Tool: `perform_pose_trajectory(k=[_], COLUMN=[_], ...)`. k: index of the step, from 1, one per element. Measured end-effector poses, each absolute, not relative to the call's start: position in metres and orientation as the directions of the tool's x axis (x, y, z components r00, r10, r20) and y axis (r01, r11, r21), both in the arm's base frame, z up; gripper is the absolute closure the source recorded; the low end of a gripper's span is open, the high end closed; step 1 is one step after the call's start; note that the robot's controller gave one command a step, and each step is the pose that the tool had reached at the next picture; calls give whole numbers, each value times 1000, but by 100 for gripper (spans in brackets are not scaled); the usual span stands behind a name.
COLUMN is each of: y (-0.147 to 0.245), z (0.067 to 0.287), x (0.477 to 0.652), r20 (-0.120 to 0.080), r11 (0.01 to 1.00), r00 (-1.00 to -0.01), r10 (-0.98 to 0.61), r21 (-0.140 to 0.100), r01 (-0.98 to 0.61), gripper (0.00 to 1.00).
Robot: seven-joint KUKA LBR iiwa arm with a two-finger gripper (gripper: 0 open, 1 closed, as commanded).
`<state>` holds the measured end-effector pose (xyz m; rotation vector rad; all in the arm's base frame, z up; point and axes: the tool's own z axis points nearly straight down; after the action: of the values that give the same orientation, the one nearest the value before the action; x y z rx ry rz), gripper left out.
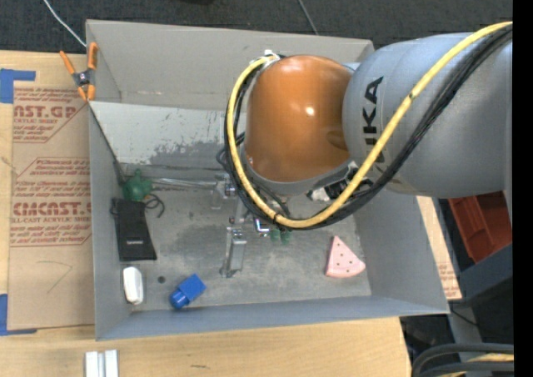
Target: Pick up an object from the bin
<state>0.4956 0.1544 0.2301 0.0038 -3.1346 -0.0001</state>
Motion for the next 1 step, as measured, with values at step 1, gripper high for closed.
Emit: perform_pose_trajectory(k=[1], y=[153], z=[234], x=[498], r20=[-1], r11=[1000], r00=[-1000], r10=[-1], r21=[1], r01=[-1], gripper=[0])
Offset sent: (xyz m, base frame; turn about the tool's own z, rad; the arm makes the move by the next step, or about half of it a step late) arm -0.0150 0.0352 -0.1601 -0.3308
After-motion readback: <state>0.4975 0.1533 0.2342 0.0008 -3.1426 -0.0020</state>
